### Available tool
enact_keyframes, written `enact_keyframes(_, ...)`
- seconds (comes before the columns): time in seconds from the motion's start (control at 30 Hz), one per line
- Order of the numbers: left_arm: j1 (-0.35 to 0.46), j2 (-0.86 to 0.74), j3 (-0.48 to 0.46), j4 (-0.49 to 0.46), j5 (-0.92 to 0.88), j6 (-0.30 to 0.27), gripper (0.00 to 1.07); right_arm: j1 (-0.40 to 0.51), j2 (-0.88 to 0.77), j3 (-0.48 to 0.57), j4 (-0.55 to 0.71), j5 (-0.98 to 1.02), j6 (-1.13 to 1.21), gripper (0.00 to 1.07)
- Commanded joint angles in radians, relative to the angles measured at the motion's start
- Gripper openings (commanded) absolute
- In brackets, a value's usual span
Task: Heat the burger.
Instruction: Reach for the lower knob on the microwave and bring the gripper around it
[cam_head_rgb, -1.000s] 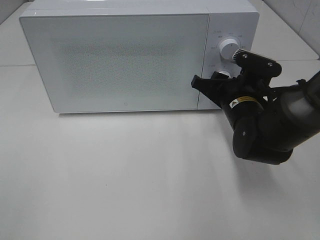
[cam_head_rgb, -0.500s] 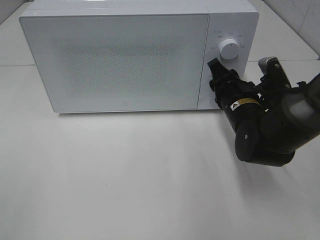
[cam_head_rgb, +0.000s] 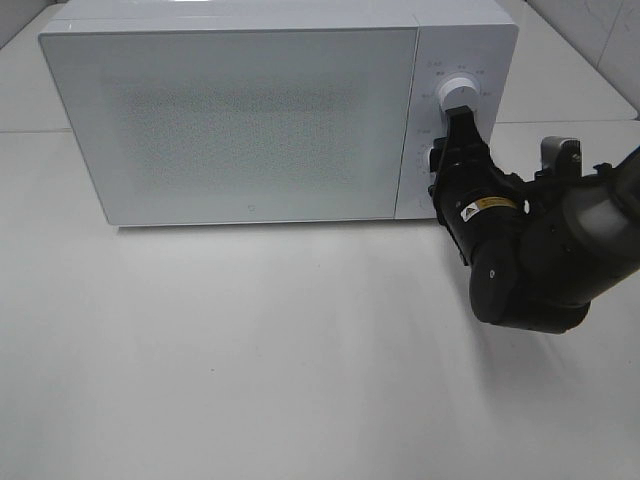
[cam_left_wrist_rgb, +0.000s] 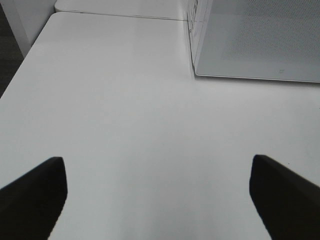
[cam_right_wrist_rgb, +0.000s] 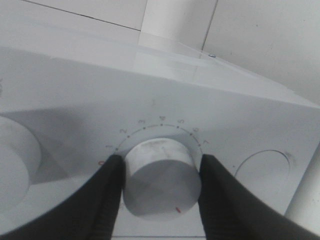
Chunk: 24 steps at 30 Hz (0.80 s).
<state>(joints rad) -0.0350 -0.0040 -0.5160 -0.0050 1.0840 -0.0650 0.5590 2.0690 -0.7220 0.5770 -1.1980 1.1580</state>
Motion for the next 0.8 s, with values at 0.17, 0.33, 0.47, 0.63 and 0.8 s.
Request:
enact_keyframes(0.17,0.003,-0.011,0.0,-0.008,-0.017,0.003,0.91,0.008,-0.011,-0.044,-0.166,-0.235,0.172,0.0)
enact_keyframes(0.33,0.003,-0.011,0.0,-0.008,-0.017,0.003,0.91,0.008,-0.011,-0.044,-0.165,-0.235,0.215,0.0)
enact_keyframes(0.47,0.003,-0.011,0.0,-0.008,-0.017,0.003,0.91,0.008,-0.011,-0.044,-0.165,-0.235,0.21,0.0)
enact_keyframes(0.63,0.003,-0.011,0.0,-0.008,-0.017,0.003,0.91,0.008,-0.011,-0.043,-0.163,-0.235,0.162,0.02)
enact_keyframes(0.8,0.003,-0.011,0.0,-0.008,-0.017,0.003,0.91,0.008,-0.011,-0.043,-0.161,-0.234,0.162,0.06)
